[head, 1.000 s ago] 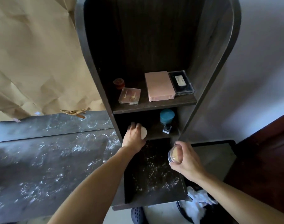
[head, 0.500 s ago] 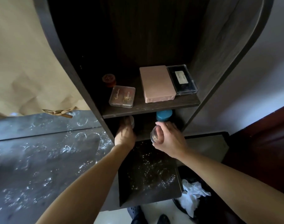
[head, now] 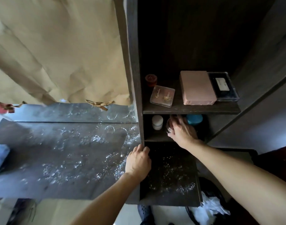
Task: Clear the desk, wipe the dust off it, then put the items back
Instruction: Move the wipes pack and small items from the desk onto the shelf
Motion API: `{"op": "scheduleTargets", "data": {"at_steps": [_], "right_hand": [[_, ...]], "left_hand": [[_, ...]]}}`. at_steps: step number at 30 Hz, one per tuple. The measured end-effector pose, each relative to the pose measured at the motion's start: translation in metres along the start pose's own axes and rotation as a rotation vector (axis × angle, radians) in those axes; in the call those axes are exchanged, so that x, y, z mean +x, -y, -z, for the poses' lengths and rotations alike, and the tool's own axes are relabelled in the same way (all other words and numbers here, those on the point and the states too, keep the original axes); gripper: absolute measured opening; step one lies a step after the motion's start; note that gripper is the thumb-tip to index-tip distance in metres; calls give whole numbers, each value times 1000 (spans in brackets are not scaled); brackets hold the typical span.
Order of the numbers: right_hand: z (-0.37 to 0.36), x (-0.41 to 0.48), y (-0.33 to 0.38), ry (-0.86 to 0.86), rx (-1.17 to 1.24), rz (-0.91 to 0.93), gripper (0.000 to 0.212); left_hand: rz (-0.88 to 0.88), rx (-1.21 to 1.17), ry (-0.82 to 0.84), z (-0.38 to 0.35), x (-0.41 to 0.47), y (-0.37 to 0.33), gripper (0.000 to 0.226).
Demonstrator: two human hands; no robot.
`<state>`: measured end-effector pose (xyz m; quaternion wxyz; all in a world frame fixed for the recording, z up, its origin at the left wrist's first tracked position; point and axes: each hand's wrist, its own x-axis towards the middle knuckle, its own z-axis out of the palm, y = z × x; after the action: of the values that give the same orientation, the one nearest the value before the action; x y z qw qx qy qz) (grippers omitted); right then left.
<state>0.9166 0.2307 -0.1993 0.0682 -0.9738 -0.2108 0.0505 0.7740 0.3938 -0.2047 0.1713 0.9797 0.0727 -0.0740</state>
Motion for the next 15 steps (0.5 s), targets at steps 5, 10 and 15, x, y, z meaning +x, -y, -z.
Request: {"op": "scheduleTargets", "data": {"at_steps": [5,10,15], "right_hand": [[13,-34,9,-164,31,77,53],[2,-80,42,-106,133,224,32],[-16,-112,113,79,141,346,30]], "left_hand": [[92,17,-14,6,-39,26,23],[242,11,-49,3,-101,57,23],[380,0,-50,10,-165,98,22]]}}
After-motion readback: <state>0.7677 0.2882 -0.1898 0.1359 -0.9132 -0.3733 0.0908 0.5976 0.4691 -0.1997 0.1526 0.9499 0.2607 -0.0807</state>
